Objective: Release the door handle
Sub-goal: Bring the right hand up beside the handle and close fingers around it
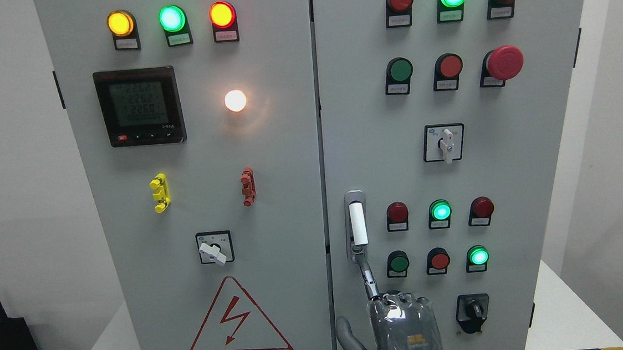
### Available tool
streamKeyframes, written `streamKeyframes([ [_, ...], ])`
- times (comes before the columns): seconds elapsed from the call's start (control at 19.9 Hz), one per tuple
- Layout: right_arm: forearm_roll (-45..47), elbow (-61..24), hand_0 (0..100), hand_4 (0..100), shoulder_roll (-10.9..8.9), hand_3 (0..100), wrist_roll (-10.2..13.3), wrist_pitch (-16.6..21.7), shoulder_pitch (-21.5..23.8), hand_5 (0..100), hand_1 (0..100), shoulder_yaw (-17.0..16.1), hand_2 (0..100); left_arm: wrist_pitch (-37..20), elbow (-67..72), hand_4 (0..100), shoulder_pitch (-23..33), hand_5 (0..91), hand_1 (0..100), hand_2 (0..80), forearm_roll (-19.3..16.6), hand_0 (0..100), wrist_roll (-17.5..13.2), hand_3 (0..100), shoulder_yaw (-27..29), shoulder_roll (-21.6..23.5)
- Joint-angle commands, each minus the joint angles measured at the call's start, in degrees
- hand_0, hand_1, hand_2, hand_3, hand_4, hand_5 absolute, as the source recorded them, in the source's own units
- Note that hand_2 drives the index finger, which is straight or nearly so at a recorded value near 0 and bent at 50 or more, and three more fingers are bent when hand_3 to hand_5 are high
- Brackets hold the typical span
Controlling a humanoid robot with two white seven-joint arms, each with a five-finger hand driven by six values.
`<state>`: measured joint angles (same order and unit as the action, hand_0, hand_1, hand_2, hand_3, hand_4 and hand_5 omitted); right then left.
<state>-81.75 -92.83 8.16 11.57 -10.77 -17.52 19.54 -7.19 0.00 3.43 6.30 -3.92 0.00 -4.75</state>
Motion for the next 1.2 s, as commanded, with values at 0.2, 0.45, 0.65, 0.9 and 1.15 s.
streamKeyframes([
  [0.2, 0.10, -0.95, 40, 98, 0.01, 100, 0.65, 0.32, 0.20, 99, 32, 0.06, 0, -0.02, -0.88, 0, 0.00, 0.0, 39, 0.0, 0.03, 12, -0.04, 0, -0.70, 0.00],
  [0.45, 0.10, -1.21, 40, 97, 0.01, 100, 0.74, 0.32, 0.03, 99, 32, 0.06, 0, -0.02, -0.88, 0, 0.00, 0.0, 39, 0.0, 0.03, 12, -0.03, 0, -0.70, 0.00],
  [0.65, 0.10, -2.09, 40, 98, -0.07, 100, 1.09, 0.58, 0.03, 99, 32, 0.06, 0, -0.02, -0.88, 0, 0.00, 0.0, 39, 0.0, 0.03, 12, -0.04, 0, -0.70, 0.00],
  [0.9, 0.10, -2.18, 40, 95, 0.01, 100, 3.02, 1.90, 0.20, 99, 32, -0.02, 0, -0.02, -0.88, 0, 0.00, 0.0, 39, 0.0, 0.03, 12, -0.04, 0, -0.70, 0.00],
  [1.15, 0.19, -3.76, 45, 91, 0.10, 100, 3.37, 3.39, 0.99, 97, 32, -0.81, 21, -0.02, -0.88, 0, 0.00, 0.0, 39, 0.0, 0.03, 12, -0.04, 0, -0.70, 0.00],
])
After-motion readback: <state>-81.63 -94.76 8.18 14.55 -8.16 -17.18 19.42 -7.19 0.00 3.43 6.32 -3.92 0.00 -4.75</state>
